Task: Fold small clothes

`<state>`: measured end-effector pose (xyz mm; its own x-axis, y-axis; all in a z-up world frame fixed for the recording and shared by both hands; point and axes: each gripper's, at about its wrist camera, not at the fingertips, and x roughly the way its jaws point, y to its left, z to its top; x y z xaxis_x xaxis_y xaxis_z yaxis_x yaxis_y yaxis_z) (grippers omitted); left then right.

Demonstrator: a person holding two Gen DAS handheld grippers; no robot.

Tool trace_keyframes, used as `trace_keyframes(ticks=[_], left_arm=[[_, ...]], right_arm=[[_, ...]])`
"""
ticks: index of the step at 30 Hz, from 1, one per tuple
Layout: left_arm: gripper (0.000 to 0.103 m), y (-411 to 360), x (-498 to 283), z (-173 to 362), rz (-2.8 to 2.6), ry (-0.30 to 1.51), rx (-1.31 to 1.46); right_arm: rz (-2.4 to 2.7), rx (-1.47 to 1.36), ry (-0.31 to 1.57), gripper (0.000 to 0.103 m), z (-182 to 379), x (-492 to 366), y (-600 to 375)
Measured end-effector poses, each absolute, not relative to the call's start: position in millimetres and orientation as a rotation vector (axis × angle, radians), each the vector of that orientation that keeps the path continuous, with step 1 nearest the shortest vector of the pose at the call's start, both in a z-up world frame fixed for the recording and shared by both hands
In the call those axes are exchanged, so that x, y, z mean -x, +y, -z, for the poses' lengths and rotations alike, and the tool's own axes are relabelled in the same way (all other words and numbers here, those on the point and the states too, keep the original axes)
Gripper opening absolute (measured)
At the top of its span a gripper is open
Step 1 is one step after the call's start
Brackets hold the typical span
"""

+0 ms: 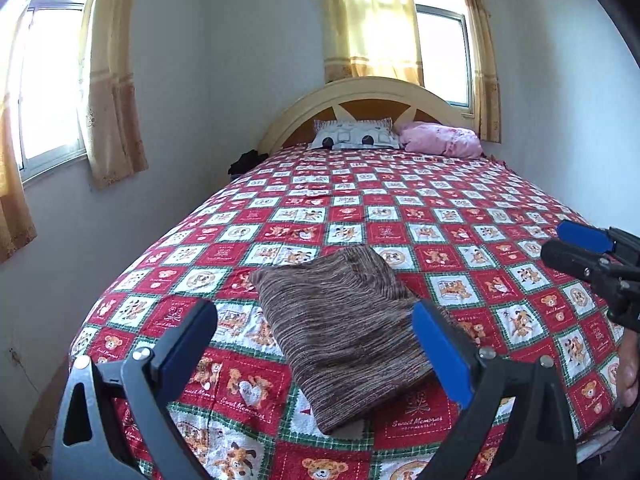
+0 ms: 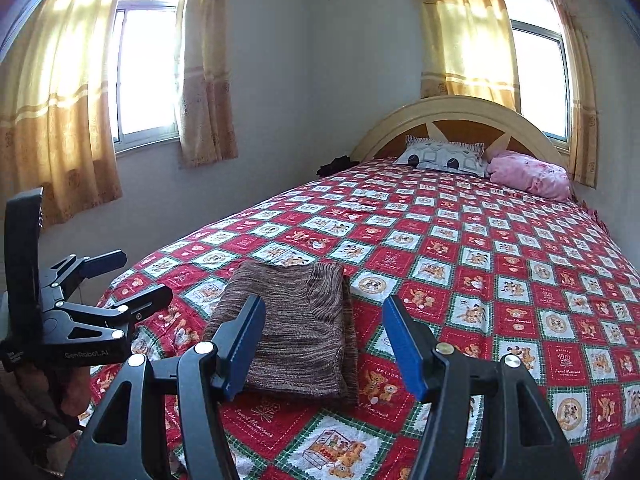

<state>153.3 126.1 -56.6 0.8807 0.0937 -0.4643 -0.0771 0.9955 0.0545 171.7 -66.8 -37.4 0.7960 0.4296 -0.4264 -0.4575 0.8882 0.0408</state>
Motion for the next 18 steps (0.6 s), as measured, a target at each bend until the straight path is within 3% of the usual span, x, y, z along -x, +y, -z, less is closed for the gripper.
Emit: trace_keyframes(ticks=[18], left_arm=[[0.100,124.5,-151.2,58.5,-0.087,0.491,-0.035]], right_arm=[[-0.469,0.062,0.443,0.064,37.0,-167.4,-70.3]])
